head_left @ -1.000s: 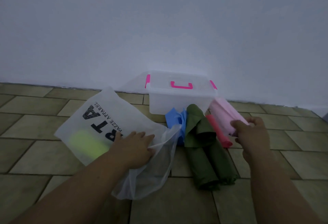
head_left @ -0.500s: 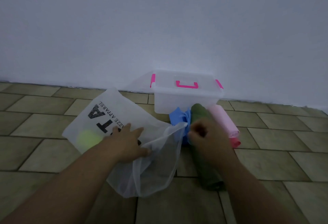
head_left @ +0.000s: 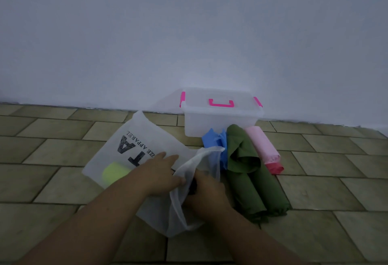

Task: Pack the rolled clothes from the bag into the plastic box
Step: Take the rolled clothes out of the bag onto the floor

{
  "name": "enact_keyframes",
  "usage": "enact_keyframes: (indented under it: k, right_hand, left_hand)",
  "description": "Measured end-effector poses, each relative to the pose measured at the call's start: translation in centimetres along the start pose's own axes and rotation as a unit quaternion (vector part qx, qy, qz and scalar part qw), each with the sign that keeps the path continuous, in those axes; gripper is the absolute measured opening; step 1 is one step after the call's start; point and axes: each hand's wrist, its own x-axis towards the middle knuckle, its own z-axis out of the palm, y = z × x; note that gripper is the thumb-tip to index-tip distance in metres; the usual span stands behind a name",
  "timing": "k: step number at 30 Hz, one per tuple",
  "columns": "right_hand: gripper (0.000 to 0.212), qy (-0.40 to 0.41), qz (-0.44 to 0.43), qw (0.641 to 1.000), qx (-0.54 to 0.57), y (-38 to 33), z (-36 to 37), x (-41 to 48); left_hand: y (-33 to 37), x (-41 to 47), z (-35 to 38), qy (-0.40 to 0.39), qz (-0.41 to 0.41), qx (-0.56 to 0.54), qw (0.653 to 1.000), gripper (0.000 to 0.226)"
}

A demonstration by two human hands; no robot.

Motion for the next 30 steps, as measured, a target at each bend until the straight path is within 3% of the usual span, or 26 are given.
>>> enact_keyframes:
  k: [3,11,14,17,20,23,25,28,30]
  right_hand:
    - [0.034,0.016,-0.001,0.999,0.048,0.4,-1.1,-0.8]
    - [0.034,0.05,0.019,0.991,0.121,4.5,-8.8,-3.6]
    - [0.03,0.148,0.047,0.969,0.193,6.4,-13.1,-3.7]
    - [0.032,0.311,0.089,0.895,0.307,7.7,-15.0,-2.5]
    - [0.028,0.407,0.134,0.883,0.193,8.1,-13.7,0.1]
    - [0.032,0.332,0.159,0.93,0.01,9.0,-11.1,1.9]
    - [0.042,0.274,0.186,0.94,-0.083,9.5,-10.5,2.0]
    - [0.052,0.294,0.176,0.932,-0.121,8.8,-10.4,1.2]
    - [0.032,0.314,0.084,0.944,-0.055,6.7,-9.5,0.3]
  left_hand:
    - [-0.9,0.1,-0.1,0.002,-0.006,-0.022,1.0,0.084]
    - [-0.7,0.5,1.3,0.017,-0.012,0.017,1.0,0.062]
    - [-0.6,0.8,1.9,0.007,-0.034,0.064,0.997,0.07]
    - [-0.4,0.7,2.2,0.013,-0.039,0.089,0.995,0.073]
    - [-0.2,0.6,2.6,0.026,-0.044,0.1,0.994,0.074]
    - [-0.3,0.3,2.7,0.032,-0.046,0.097,0.994,0.076]
    - [-0.5,0.1,2.5,0.03,-0.045,0.093,0.994,0.077]
    - [-1.0,-0.5,1.9,0.011,-0.053,0.095,0.994,0.088]
    - [-1.6,-1.0,1.5,-0.017,-0.054,0.093,0.994,0.1]
